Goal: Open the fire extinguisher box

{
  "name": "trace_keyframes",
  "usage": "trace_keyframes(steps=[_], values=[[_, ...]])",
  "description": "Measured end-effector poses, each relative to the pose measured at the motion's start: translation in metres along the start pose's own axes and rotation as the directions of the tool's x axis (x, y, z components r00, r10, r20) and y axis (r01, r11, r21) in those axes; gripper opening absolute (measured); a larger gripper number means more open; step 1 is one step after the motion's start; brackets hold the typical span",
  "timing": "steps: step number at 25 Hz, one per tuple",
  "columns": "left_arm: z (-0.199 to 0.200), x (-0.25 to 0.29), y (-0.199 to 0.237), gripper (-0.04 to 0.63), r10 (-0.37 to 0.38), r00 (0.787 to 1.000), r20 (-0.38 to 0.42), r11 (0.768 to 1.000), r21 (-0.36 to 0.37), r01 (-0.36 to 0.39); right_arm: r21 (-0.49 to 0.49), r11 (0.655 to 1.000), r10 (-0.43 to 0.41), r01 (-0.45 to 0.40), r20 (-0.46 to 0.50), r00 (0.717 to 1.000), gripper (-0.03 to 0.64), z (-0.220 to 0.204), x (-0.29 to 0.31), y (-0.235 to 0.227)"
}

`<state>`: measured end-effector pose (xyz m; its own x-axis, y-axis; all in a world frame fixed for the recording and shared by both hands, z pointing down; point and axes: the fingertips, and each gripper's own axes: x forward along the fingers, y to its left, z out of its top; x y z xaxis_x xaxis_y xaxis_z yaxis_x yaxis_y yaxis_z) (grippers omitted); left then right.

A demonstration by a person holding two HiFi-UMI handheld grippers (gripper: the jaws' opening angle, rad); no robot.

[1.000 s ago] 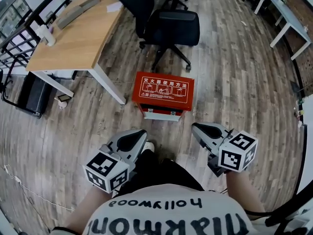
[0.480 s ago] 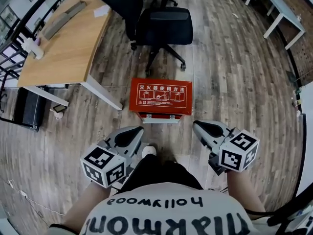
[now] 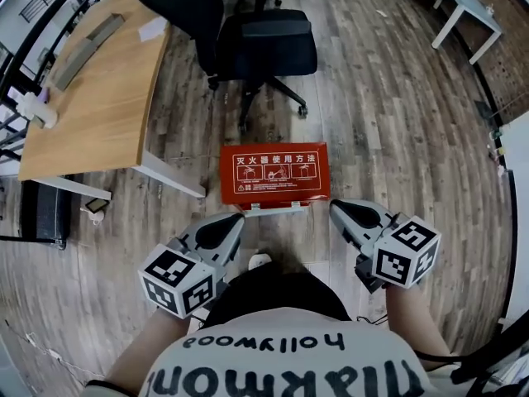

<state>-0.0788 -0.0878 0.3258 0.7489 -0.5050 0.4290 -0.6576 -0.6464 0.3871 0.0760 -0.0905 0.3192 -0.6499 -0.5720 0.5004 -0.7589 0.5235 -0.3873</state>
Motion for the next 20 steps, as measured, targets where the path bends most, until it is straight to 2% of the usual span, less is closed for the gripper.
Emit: trace_keyframes(steps=[4, 8, 13, 16, 20], values=[[0.004, 0.000, 0.022, 0.006, -0.033, 0.999, 0.001, 0.999, -0.003, 0.033, 0.020, 0.999, -0.031, 0.030, 0.005, 1.000, 0.009, 0.004, 0.016, 0.005], [0.008, -0.002, 0.041, 0.006, -0.027, 0.999, 0.017, 0.999, -0.026, 0.028, 0.029, 0.998, -0.048, 0.047, 0.016, 0.999, 0.009, 0.008, 0.033, 0.008], [-0.002, -0.003, 0.054, 0.005, -0.004, 1.000, -0.015, 0.999, -0.043, 0.003, 0.038, 0.999, -0.023, 0.023, -0.008, 1.000, 0.009, 0.005, 0.052, 0.007], [-0.003, 0.004, 0.060, 0.006, 0.023, 1.000, -0.012, 0.996, -0.084, -0.023, 0.044, 0.999, -0.014, 0.015, -0.029, 0.999, 0.009, 0.002, 0.059, 0.001], [-0.008, 0.016, 0.055, 0.005, 0.017, 1.000, -0.012, 0.994, -0.108, -0.018, 0.065, 0.998, -0.001, 0.005, -0.048, 0.999, 0.009, -0.007, 0.065, -0.010]])
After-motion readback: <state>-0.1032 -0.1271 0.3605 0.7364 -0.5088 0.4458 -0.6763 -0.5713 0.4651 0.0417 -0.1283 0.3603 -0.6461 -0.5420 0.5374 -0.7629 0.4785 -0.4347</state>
